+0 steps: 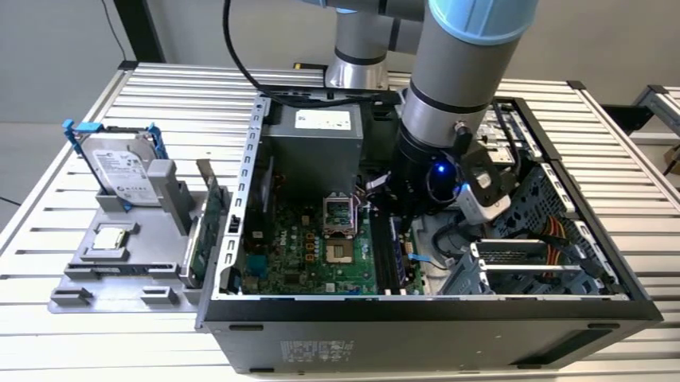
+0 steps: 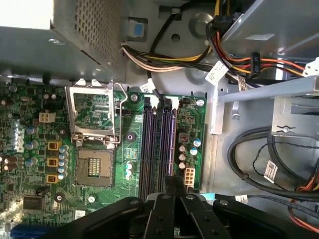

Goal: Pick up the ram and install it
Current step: 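Press down the ram until it locks into place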

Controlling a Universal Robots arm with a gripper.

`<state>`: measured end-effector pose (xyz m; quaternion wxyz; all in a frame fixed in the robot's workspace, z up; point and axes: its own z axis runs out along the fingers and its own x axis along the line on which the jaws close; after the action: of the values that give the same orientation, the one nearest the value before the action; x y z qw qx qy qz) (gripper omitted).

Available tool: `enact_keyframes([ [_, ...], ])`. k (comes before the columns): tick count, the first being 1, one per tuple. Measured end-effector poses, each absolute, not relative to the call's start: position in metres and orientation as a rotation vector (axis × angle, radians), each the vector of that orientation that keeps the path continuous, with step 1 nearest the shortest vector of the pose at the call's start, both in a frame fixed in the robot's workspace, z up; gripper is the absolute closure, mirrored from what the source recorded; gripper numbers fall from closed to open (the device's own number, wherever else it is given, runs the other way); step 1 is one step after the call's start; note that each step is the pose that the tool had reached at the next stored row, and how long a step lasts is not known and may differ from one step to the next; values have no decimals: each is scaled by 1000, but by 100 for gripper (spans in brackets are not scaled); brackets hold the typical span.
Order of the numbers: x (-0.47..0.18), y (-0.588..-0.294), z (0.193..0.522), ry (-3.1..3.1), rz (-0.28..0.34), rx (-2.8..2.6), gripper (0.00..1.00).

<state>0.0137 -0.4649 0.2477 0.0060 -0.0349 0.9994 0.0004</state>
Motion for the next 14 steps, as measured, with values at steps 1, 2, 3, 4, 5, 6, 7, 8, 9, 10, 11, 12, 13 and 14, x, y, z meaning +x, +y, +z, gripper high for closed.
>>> enact_keyframes([
  [1,14,-465,248,3127,2,-131,100],
  [2,14,-465,248,3126,2,-157,100],
  [3,14,-465,248,3124,2,-185,100],
  [4,14,-465,248,3123,2,-212,100],
  [5,14,-465,248,3121,2,-240,100],
  [6,14,-465,248,3119,2,-265,100],
  [7,14,-465,248,3117,3,-293,100],
  [8,14,-465,248,3114,3,-321,100],
  [9,14,-465,248,3112,3,-348,100],
  [10,14,-465,248,3108,3,-379,100],
  [11,14,-465,248,3105,3,-405,100],
  [12,14,-465,248,3101,3,-434,100],
  [13,14,-465,248,3098,3,-452,100],
  [14,14,-465,248,3098,4,-455,100],
])
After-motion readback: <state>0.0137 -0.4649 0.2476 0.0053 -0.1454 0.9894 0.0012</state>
